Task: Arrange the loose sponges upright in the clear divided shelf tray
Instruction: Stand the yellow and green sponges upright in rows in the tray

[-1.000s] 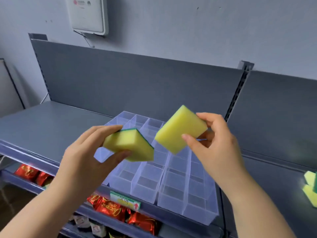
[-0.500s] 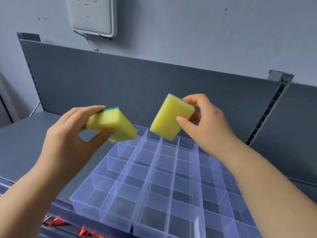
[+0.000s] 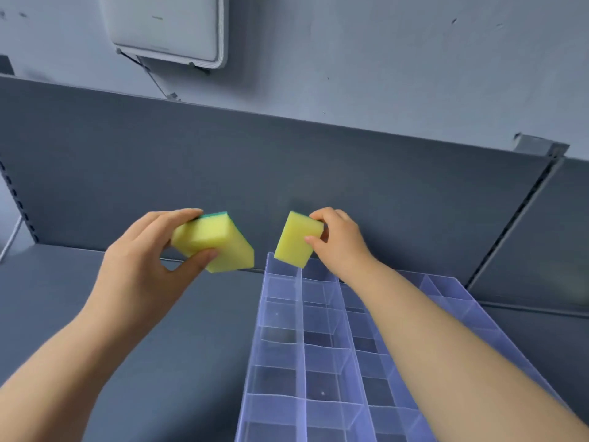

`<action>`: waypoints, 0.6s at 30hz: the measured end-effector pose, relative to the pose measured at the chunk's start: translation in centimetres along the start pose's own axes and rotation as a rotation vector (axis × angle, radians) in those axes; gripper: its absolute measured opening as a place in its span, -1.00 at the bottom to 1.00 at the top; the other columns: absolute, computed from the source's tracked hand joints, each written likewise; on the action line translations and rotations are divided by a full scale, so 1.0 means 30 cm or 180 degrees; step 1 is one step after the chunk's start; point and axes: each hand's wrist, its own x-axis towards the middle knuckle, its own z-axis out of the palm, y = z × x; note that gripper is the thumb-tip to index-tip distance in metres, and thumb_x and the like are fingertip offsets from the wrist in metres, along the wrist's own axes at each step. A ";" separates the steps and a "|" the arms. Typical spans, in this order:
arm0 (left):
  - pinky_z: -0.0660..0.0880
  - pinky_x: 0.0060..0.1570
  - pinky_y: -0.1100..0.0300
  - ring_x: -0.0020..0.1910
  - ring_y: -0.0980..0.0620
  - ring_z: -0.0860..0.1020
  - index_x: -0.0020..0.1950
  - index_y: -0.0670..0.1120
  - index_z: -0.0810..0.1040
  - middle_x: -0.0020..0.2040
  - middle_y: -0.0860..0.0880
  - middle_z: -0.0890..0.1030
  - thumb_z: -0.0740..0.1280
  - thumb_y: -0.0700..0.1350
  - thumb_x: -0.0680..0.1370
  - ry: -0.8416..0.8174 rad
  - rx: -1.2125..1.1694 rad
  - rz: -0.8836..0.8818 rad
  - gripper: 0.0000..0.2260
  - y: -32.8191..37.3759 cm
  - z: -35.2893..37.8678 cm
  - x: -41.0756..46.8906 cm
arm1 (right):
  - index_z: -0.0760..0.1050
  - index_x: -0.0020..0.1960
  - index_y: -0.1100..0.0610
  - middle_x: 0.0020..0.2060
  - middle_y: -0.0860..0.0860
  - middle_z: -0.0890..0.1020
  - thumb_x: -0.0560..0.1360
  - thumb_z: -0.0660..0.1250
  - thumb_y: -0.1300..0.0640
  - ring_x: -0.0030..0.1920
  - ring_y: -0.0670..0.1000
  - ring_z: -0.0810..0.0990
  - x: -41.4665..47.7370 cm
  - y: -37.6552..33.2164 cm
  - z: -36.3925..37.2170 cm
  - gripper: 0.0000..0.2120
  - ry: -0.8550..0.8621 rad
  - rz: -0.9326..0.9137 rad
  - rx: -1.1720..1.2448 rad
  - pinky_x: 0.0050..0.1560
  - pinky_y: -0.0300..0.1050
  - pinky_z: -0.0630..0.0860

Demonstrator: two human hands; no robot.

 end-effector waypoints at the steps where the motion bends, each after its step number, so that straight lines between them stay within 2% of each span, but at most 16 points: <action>1: 0.34 -0.11 0.43 -0.16 0.16 0.43 0.15 -0.12 0.56 -0.02 0.06 0.52 0.40 -0.02 0.35 -0.0039 -0.0016 0.0036 -0.60 -0.018 0.002 0.009 | 0.43 0.18 0.09 0.12 0.02 0.44 0.46 0.35 0.19 -0.01 0.01 0.46 0.001 0.000 0.016 -0.69 0.0010 0.0026 -0.0027 0.03 -0.14 0.40; 8: 0.40 -0.09 0.20 -0.14 0.14 0.45 0.16 -0.08 0.56 -0.03 0.10 0.51 0.38 0.03 0.35 -0.0160 -0.0174 0.0023 -0.59 -0.105 0.018 0.029 | 0.41 0.21 0.08 0.16 0.02 0.43 0.48 0.32 0.19 0.02 0.02 0.45 0.016 0.007 0.077 -0.68 -0.0016 0.0104 -0.0271 0.07 -0.04 0.45; 13: 0.36 -0.09 0.33 -0.14 0.16 0.45 0.16 -0.09 0.55 -0.04 0.09 0.52 0.39 0.01 0.35 -0.0299 -0.0287 0.0080 -0.59 -0.126 0.030 0.031 | 0.42 0.22 0.07 0.16 -0.01 0.43 0.48 0.32 0.20 0.02 0.00 0.45 0.027 0.001 0.087 -0.68 -0.0105 -0.0052 -0.0255 0.11 -0.07 0.45; 18: 0.36 -0.09 0.38 -0.14 0.16 0.44 0.16 -0.09 0.55 -0.06 0.09 0.52 0.40 0.01 0.35 -0.0278 -0.0340 0.0083 -0.59 -0.137 0.035 0.038 | 0.41 0.25 0.09 0.20 0.00 0.42 0.50 0.31 0.20 -0.01 -0.04 0.42 0.038 0.015 0.105 -0.67 -0.0293 -0.0111 -0.0455 0.14 -0.09 0.42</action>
